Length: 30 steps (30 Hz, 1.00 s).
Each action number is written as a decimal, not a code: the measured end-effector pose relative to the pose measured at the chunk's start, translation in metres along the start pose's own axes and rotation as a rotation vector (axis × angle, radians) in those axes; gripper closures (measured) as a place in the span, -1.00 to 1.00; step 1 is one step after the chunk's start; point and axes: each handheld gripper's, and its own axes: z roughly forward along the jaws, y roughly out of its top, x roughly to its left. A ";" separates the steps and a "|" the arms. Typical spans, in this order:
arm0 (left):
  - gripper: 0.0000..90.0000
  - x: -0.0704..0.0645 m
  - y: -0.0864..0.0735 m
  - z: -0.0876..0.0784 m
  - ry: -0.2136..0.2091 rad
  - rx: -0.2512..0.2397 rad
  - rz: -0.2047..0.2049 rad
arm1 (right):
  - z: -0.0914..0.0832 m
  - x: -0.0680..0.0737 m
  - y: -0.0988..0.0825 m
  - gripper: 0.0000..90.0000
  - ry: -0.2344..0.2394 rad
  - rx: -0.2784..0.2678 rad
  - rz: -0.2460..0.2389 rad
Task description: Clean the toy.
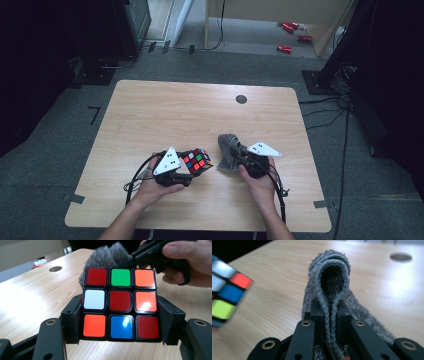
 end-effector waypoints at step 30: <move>-0.22 -0.009 0.001 0.003 -0.007 0.006 0.045 | -0.026 0.058 0.025 0.84 0.318 -0.102 -0.026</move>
